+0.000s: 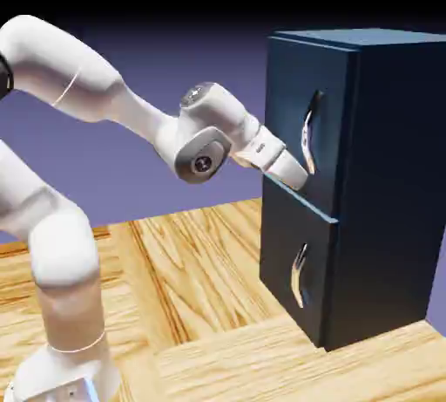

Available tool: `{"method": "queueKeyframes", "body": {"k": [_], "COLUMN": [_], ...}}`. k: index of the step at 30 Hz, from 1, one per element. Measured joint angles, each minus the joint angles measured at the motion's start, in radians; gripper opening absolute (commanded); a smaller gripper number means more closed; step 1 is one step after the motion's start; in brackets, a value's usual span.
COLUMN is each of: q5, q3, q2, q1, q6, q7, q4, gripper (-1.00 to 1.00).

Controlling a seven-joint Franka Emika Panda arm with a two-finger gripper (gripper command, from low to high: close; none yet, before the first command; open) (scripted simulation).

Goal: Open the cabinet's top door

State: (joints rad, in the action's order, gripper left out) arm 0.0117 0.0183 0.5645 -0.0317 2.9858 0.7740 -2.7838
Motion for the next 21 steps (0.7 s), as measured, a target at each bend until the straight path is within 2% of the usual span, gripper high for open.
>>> {"method": "queueKeyframes", "body": {"k": [4,21], "q5": [0.174,0.913], "q3": [-0.006,0.157], "q2": [-0.016,0.104], "q1": [-0.144,-0.282], "q6": [-0.162,-0.17], "q7": [0.081,-0.166], "q4": [0.043,0.074], "gripper": [0.0,0.0]}}
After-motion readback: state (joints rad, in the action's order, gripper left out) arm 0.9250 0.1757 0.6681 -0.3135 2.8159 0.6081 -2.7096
